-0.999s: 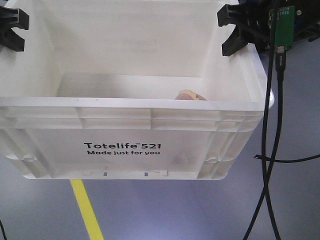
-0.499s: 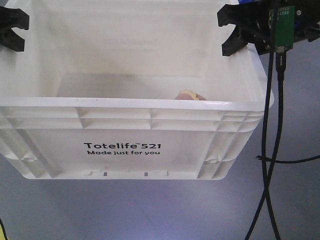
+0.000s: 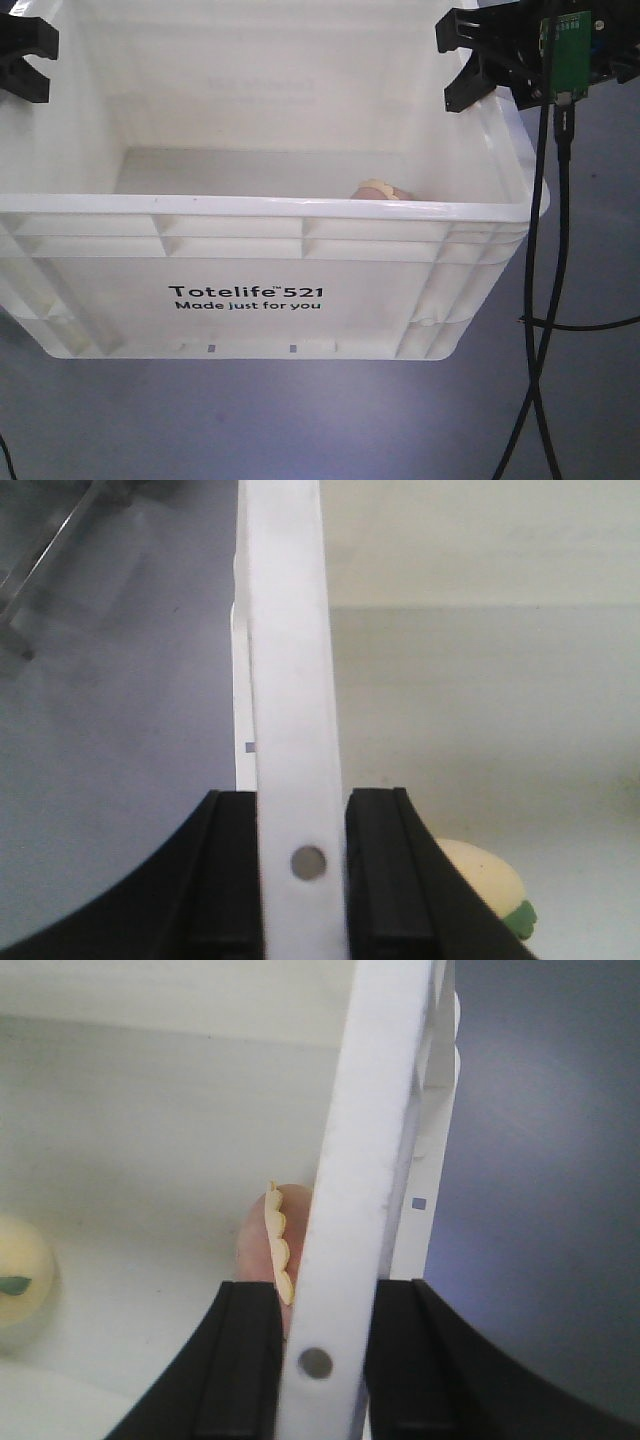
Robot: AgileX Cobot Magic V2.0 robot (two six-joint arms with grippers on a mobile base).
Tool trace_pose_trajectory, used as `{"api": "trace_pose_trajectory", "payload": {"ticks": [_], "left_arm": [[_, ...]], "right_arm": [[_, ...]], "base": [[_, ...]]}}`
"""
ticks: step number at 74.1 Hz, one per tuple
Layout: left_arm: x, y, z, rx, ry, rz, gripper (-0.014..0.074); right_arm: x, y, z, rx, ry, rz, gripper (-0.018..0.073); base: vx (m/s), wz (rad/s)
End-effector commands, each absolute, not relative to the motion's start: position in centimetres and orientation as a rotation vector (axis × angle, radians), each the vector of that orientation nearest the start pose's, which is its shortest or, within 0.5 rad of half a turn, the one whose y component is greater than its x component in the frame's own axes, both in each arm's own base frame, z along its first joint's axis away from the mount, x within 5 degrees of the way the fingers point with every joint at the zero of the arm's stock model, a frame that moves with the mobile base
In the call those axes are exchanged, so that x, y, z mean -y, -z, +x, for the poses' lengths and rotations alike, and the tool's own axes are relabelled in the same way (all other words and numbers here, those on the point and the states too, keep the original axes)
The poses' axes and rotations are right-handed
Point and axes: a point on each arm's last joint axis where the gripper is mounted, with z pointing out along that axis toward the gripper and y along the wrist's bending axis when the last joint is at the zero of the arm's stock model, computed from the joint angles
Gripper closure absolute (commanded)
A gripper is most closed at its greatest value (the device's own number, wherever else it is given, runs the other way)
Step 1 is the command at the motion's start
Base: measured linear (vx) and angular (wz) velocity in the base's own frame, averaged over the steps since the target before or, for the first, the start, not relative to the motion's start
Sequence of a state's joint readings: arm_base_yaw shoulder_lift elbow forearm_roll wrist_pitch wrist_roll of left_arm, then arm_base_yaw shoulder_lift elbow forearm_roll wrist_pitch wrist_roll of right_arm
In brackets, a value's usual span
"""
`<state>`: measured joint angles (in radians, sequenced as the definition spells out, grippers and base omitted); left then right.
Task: Place moving items into box and shelve
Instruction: 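Hold the tote raised with both grippers while the base drives away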
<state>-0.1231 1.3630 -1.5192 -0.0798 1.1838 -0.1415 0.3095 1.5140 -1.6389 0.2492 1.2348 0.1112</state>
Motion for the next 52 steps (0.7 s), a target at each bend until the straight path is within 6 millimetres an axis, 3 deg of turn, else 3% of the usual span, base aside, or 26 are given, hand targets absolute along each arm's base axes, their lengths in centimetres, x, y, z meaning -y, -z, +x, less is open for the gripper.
{"api": "trace_pose_trajectory", "payload": {"ticks": [1, 52], "left_arm": [[6.18, -44.94, 25.92, -2.307, 0.507, -0.033, 0.0603], [6.19, -44.95, 25.92, -2.306, 0.509, -0.033, 0.0603]], "right_arm": [[-13.59, -44.82, 27.29, -2.363, -0.836, -0.236, 0.0566], [-13.59, -44.82, 27.29, -2.362, -0.835, -0.236, 0.0566]], "base": [[0.36, -0.54], [0.38, -0.49]]}}
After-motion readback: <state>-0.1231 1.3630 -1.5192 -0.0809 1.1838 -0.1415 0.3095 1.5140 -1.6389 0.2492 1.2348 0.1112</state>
